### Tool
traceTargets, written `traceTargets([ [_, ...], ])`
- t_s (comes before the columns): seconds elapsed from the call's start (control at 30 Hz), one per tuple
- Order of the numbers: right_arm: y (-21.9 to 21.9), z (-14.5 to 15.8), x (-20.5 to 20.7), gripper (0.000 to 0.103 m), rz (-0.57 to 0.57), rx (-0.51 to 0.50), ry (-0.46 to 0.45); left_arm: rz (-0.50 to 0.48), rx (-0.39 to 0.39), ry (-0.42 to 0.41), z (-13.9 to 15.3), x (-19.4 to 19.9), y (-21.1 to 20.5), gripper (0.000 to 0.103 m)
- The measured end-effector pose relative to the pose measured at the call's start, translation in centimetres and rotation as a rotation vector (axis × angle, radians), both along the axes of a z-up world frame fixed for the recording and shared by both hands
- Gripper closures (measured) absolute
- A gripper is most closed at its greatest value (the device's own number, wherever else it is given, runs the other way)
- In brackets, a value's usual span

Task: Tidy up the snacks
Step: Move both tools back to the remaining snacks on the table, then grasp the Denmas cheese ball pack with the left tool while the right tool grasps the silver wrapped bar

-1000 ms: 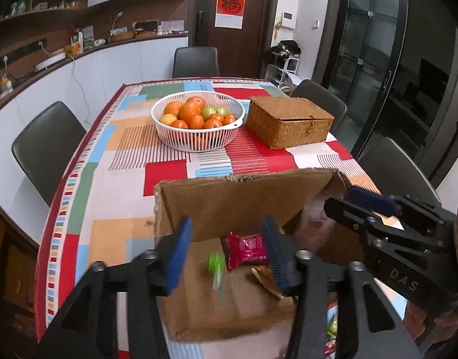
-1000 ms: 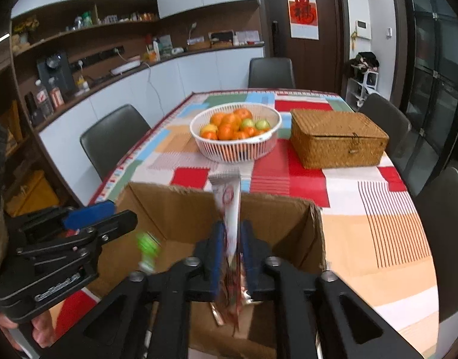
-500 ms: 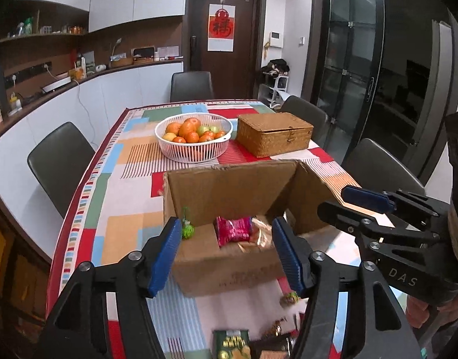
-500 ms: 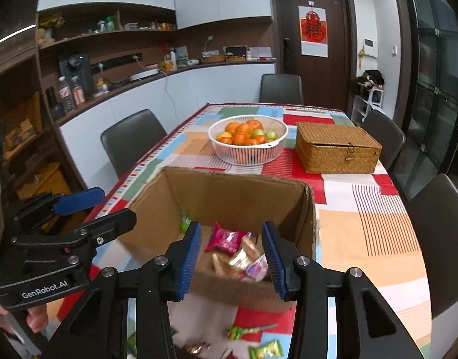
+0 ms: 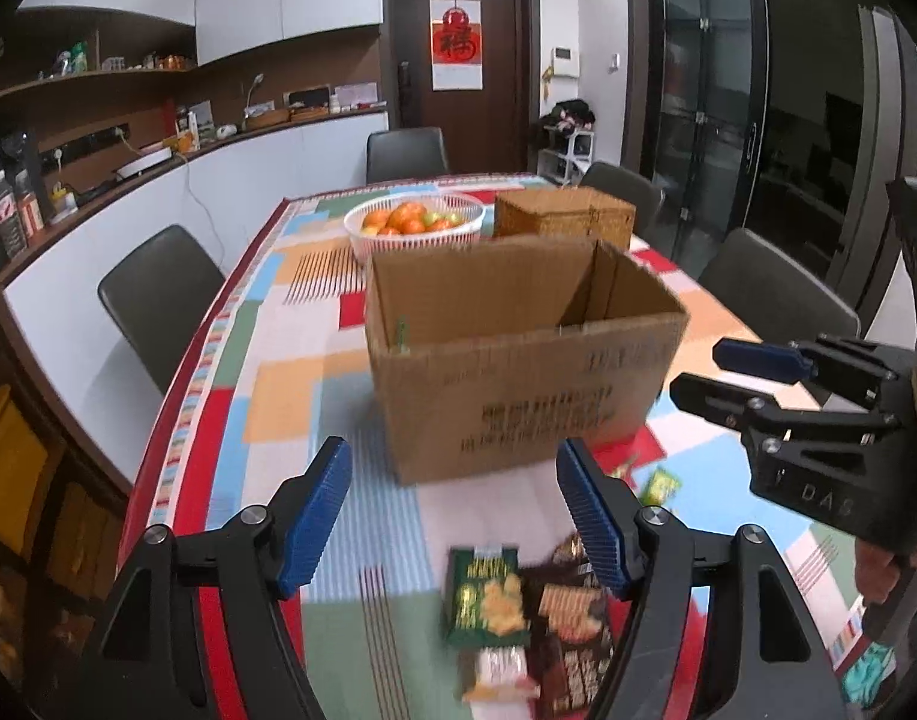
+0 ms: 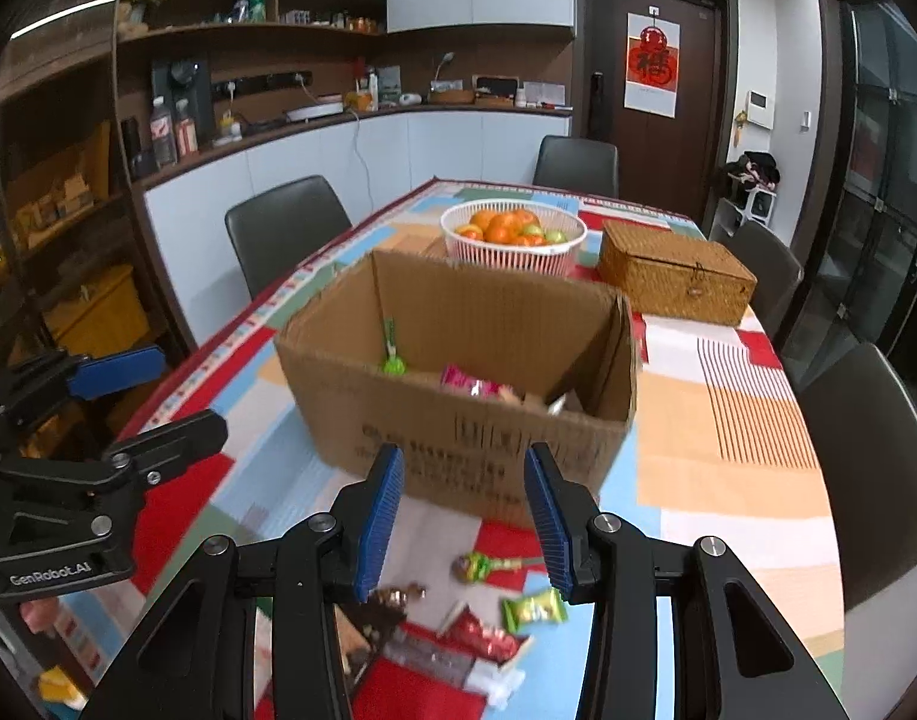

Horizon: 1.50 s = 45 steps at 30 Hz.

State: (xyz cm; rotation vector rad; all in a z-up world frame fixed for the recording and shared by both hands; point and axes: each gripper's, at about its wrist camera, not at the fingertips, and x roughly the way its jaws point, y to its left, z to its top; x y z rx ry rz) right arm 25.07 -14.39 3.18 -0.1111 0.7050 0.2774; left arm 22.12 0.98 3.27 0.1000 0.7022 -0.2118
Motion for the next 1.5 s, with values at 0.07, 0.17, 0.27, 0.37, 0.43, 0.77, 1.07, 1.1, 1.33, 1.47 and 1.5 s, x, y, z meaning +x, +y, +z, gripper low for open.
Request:
traceTargets([
  [0.07, 0.1, -0.6, -0.8, 0.060, 0.006, -0.007, 0.011, -0.002, -0.003, 0.030, -1.0, -0.8, 0.2, 0.032],
  [0.17, 0.3, -1.8, -1.9, 0.060, 0.010, 0.001, 0.037, -0.004, -0.021, 0.071, -2.1, -1.6, 0.4, 0.032],
  [0.27, 0.2, -3.1, -2.7, 0.060, 0.004, 0.009, 0.071, 0.001, -0.015, 0.101, -3.4, -2.7, 0.4, 0.032],
  [0.37, -0.1, -4.1, -3.4, 0.060, -0.011, 0.010, 0.106, 0.000, 0.004, 0.144, -4.7, -3.9, 0.3, 0.032],
  [0.43, -0.2, -4.9, -3.9, 0.060, -0.010, -0.006, 0.125, -0.010, -0.004, 0.179, -5.6, -4.5, 0.2, 0.032],
  [0.77, 0.2, -8.9, -5.6, 0.060, 0.061, -0.137, 0.238, 0.016, 0.041, 0.283, -9.6, -6.0, 0.1, 0.033],
  [1.07, 1.1, -10.6, -7.3, 0.060, 0.129, -0.320, 0.150, 0.041, 0.044, 0.262, -11.1, -6.6, 0.2, 0.033],
  [1.1, 1.3, -10.7, -7.4, 0.060, 0.138, -0.337, 0.135, 0.036, 0.044, 0.268, -11.4, -6.5, 0.1, 0.033],
  [1.33, 2.2, -12.3, -7.2, 0.060, 0.233, -0.446, 0.099, 0.019, 0.048, 0.301, -12.8, -5.3, -0.5, 0.040],
  [1.47, 2.3, -13.4, -6.4, 0.060, 0.274, -0.461, 0.120, 0.012, 0.024, 0.330, -13.5, -4.5, -0.5, 0.043],
  [1.5, 2.3, -13.6, -6.2, 0.060, 0.281, -0.458, 0.127, 0.013, 0.018, 0.334, -13.5, -4.4, -0.4, 0.043],
])
